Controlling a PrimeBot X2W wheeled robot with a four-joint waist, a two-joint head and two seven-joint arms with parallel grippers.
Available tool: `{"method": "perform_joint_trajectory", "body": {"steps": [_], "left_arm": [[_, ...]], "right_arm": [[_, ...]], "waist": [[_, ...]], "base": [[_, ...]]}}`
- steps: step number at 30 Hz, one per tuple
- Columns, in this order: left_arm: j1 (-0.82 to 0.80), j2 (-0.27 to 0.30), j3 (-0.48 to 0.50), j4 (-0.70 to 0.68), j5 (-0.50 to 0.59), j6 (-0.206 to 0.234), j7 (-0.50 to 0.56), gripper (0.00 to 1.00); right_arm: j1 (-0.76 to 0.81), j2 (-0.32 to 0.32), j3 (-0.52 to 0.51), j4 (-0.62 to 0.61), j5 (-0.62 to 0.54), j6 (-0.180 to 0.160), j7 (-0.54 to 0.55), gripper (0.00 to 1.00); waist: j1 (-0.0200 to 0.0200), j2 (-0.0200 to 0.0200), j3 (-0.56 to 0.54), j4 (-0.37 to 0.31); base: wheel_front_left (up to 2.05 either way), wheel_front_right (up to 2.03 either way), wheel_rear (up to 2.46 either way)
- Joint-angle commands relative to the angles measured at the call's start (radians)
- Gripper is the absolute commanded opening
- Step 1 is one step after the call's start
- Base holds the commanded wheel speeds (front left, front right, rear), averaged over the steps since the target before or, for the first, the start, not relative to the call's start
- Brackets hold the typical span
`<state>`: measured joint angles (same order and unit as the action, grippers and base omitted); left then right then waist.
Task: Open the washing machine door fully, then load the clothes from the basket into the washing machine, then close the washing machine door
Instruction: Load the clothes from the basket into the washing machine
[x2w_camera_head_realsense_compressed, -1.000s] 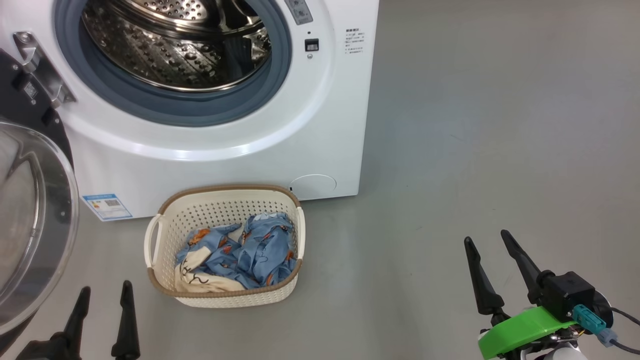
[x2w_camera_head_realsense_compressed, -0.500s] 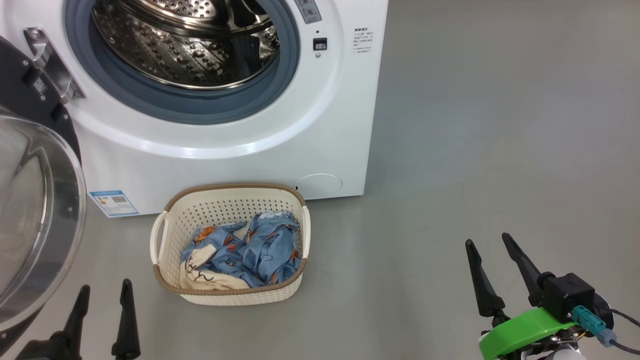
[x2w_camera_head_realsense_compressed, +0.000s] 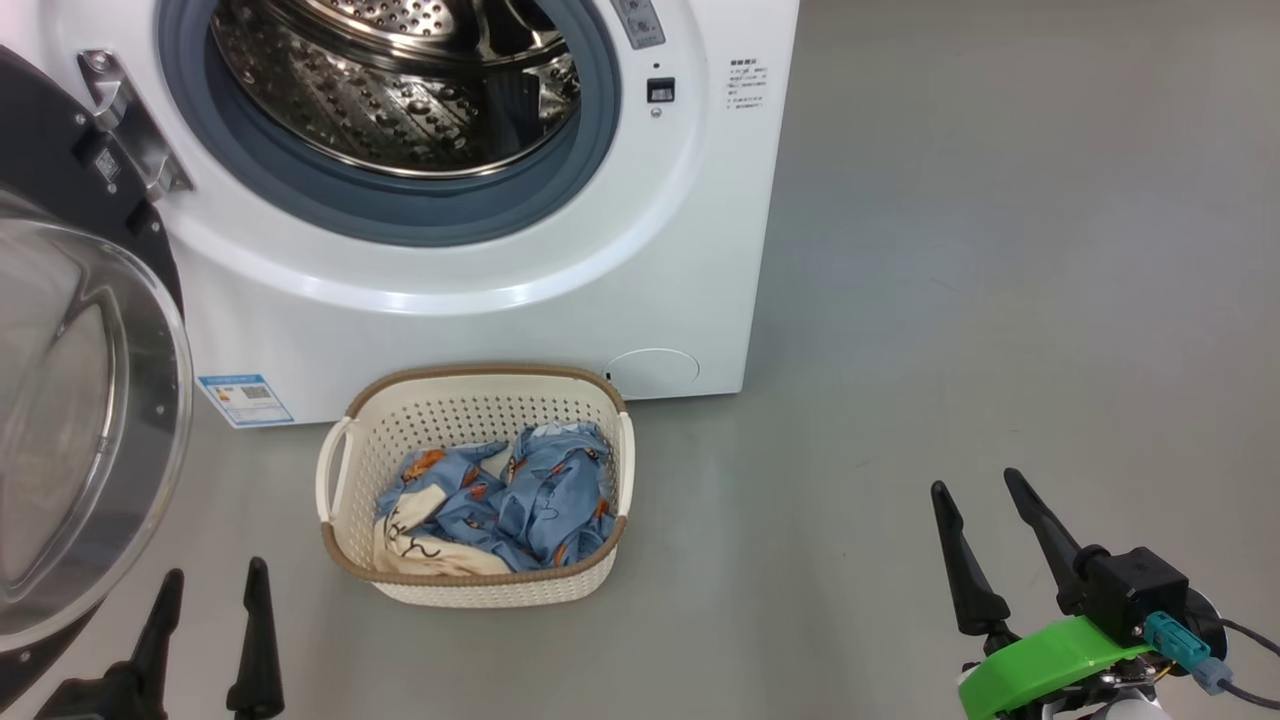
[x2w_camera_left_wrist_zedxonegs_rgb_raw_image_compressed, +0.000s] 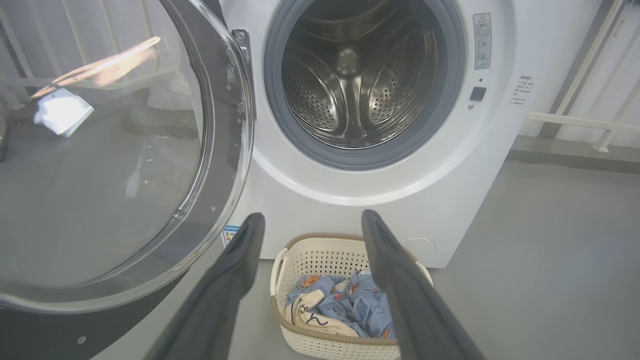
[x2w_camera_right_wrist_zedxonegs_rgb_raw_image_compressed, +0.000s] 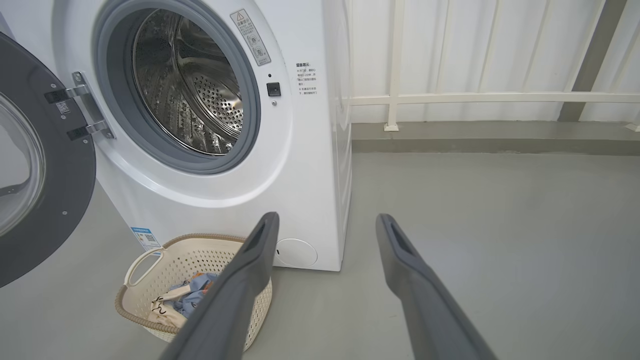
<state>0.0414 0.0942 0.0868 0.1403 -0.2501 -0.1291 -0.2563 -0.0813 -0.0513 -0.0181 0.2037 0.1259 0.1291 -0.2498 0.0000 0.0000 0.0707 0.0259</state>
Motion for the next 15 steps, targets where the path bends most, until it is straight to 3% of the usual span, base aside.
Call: {"method": "perform_joint_trajectory", "body": {"steps": [1, 15], "left_arm": [[-0.032, 0.018, 0.03, -0.026, 0.009, -0.001, -0.006, 1.0], [-0.033, 0.016, 0.036, -0.017, 0.017, -0.001, -0.006, 1.0]], "right_arm": [[-0.004, 0.001, 0.021, -0.021, 0.004, 0.002, -0.012, 1.0], [-0.006, 0.001, 0.013, -0.006, 0.028, 0.002, -0.012, 1.0]], "waist": [[0.0, 0.0, 0.001, 0.001], [0.0, 0.0, -0.003, 0.006]], "base": [[0.0, 0.0, 0.0], [0.0, 0.0, 0.0]]}}
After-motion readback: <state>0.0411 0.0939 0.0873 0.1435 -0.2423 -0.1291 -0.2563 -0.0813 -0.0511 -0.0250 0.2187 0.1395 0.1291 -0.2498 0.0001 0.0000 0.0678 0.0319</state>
